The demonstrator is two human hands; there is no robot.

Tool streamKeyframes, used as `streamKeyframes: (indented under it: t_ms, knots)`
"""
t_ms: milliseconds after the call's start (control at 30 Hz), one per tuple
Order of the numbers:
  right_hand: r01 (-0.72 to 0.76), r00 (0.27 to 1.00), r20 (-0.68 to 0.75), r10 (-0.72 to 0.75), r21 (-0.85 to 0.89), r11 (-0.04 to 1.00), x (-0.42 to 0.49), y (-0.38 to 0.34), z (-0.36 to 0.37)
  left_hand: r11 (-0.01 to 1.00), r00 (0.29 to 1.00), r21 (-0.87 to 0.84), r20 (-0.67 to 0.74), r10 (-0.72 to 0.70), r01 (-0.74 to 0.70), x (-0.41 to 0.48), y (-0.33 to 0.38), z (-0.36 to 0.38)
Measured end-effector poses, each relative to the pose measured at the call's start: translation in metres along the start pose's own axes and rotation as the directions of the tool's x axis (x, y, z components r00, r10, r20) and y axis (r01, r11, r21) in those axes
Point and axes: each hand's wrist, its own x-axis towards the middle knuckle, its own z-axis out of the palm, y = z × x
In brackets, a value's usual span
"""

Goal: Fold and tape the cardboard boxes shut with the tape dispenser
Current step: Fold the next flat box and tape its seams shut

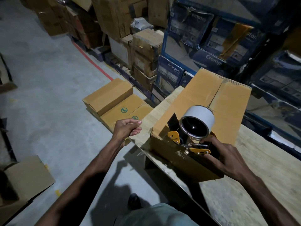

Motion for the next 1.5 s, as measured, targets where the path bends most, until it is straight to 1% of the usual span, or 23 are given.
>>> streamKeyframes:
  t_ms: [167,267,533,667,767,967,1167,1267,1333,1367,1400,1433,1467,1500]
  knots:
    - [-0.034,0.999,-0.03,0.032,-0.064,0.997,-0.015,-0.006,-0.001,1.0,0.999,0.02,0.037,-0.019,0.018,0.001,-0.006,0.008]
    - [-0.032,0.999,-0.041,0.028,-0.094,0.995,-0.021,-0.009,-0.002,1.0,0.998,0.022,0.055,-0.018,0.017,0.002,-0.011,0.01]
    - [-0.073,0.997,-0.033,0.071,-0.081,0.994,-0.034,-0.005,-0.001,1.0,0.997,0.011,0.083,-0.005,0.004,0.003,-0.018,0.021]
    - [-0.058,0.998,-0.031,0.055,-0.1,0.993,-0.034,-0.002,0.005,1.0,0.997,0.009,0.078,-0.023,0.023,0.005,-0.024,0.021]
    - [-0.059,0.998,-0.017,0.057,-0.123,0.991,-0.038,0.004,0.01,0.998,0.995,-0.008,0.08,-0.058,0.058,0.006,-0.032,0.024]
    - [-0.054,0.999,-0.007,0.054,-0.121,0.991,-0.04,0.013,0.021,0.978,0.978,-0.1,0.118,-0.173,0.185,0.008,-0.048,0.03]
    - [-0.043,0.999,-0.015,0.041,-0.138,0.989,-0.042,0.018,0.024,0.954,0.958,-0.154,0.163,-0.234,0.259,0.014,-0.059,0.032]
    - [-0.033,0.999,-0.01,0.032,-0.148,0.988,-0.043,0.021,0.025,0.941,0.943,-0.089,0.099,-0.317,0.326,0.014,-0.067,0.03]
    - [-0.026,1.0,-0.012,0.024,-0.142,0.99,-0.043,0.022,0.025,0.92,0.917,-0.027,0.094,-0.387,0.391,0.009,-0.081,0.026]
    - [-0.022,1.0,-0.015,0.02,-0.141,0.99,-0.043,0.022,0.025,0.912,0.91,-0.019,0.081,-0.407,0.409,0.004,-0.088,0.026]
    - [-0.02,1.0,-0.018,0.018,-0.142,0.99,-0.043,0.023,0.026,0.919,0.918,-0.021,0.043,-0.393,0.394,0.002,-0.095,0.026]
    - [-0.021,1.0,-0.021,0.018,-0.141,0.99,-0.043,0.023,0.026,0.941,0.94,-0.022,-0.025,-0.339,0.338,-0.002,-0.102,0.028]
    - [-0.025,0.999,-0.024,0.021,-0.14,0.99,-0.043,0.023,0.026,0.97,0.963,-0.006,-0.124,-0.24,0.241,-0.007,-0.106,0.031]
    - [-0.026,0.999,-0.025,0.023,-0.139,0.99,-0.043,0.023,0.027,0.994,0.971,0.051,-0.224,-0.087,0.101,-0.012,-0.107,0.034]
